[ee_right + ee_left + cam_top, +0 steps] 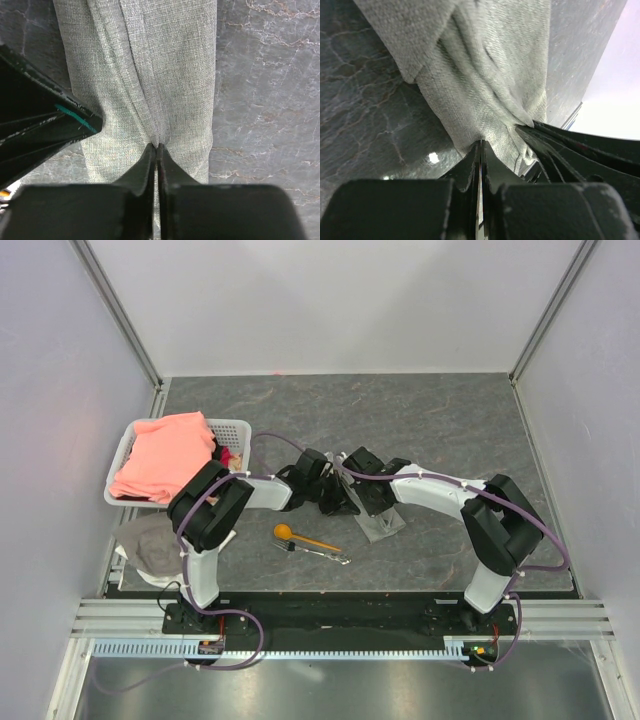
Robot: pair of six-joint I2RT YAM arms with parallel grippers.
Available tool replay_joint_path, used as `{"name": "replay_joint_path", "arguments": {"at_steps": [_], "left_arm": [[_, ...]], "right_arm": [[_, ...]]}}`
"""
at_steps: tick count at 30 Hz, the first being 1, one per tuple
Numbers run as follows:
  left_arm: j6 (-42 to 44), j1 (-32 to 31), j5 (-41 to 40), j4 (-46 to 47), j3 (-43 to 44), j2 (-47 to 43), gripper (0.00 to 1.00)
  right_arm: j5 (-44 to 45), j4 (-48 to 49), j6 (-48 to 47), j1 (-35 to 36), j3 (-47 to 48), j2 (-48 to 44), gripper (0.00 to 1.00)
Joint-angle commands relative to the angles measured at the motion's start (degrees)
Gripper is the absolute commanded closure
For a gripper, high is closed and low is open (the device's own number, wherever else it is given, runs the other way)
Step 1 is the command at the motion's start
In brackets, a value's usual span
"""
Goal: Fold the napkin into a case and place the utensils inside
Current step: Smooth out the smaller rectangle-folded napkin at the center of the board.
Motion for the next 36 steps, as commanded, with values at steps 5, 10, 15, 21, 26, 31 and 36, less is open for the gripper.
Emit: {"name": "replay_joint_path", "arguments": {"at_steps": [5, 10, 15, 21, 26, 31, 36], "left_arm": [[-2.8, -0.7, 0.0, 3.5, -1.4, 0.6, 0.95], [-3.4, -1.1, -0.2, 4.0, -1.7, 0.4, 0.95], [-3.5, -1.1, -0.3, 4.1, -1.7, 0.0, 0.96], [-3.4, -1.2, -1.0, 4.1, -2.6, -0.9, 0.96], [-3.2, -1.2, -1.5, 4.1, -3.9, -1.9, 0.96], [-0.9, 0.1, -2.9, 2.0, -5.0, -5.6, 0.94], [0.0, 3.6, -0.2, 0.8, -3.2, -7.7, 0.9]], "right_arm": [[-1.6, -3.2, 4.1, 0.3, 4.9, -3.8, 1.0], [-6.1, -4.6, 5.8, 0.2, 6.9, -4.2, 1.0], [-9.2, -3.7, 8.9, 0.2, 6.7, -3.0, 1.0], [-11.4, 0.0, 11.1, 0.1, 2.8, -0.7, 1.0], [-11.7, 4.1, 12.4, -0.1, -0.6, 1.6, 1.0], [-11.1, 7.5, 12.5, -1.2, -4.4, 1.4, 1.0], [-12.0, 8.8, 12.0, -2.0, -6.0, 0.5, 1.0]]}}
